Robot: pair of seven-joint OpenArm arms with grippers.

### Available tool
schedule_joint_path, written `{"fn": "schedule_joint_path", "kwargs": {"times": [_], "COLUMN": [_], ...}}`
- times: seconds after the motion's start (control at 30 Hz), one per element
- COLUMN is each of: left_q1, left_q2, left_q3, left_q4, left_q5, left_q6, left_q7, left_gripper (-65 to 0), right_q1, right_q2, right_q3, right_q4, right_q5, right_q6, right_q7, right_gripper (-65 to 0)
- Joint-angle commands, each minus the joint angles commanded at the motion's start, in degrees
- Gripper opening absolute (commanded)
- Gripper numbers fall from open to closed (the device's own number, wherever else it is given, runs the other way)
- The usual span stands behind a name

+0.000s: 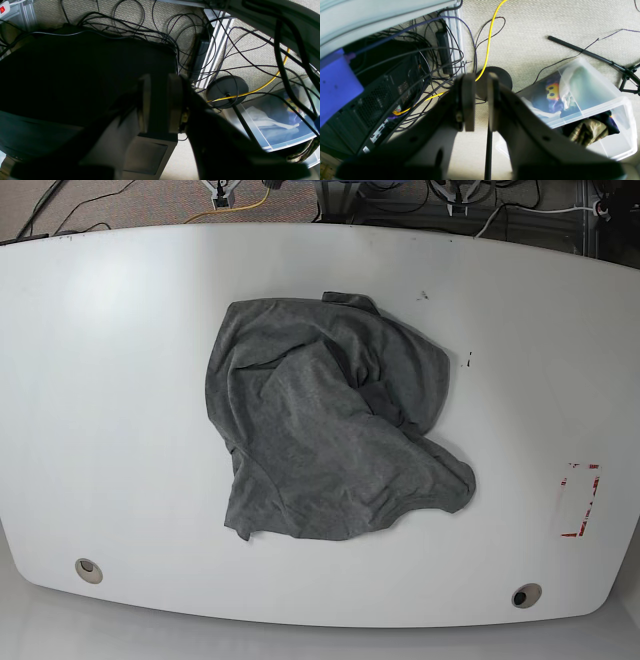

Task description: Layout the t-shirt on the table in an organized manner, then fold the t-shirt properly

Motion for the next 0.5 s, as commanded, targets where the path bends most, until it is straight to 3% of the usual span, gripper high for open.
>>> {"fn": "schedule_joint_path", "kwargs": {"times": [0.33,0.5], "left_q1": [4.22,7.36], "left_q2": [-0.37,-0.68], "left_q3": [0.34,0.65], "left_q4": [4.8,10.65], "left_q5": [-0.13,-0.52], "left_q6": [-0.09,-0.15], "left_q7": [0.93,4.15], "left_gripper": [-53.5,-51.8], "right_q1": [-4.36,-7.52], "right_q2": [0.65,1.16], "right_q3": [0.32,0.56], "right_q4": [7.82,13.53], "right_q5": [0.0,0.09], "right_q6": [0.94,1.25], "right_q7": [-0.36,-0.54], "right_gripper": [-56.2,-56.3]}}
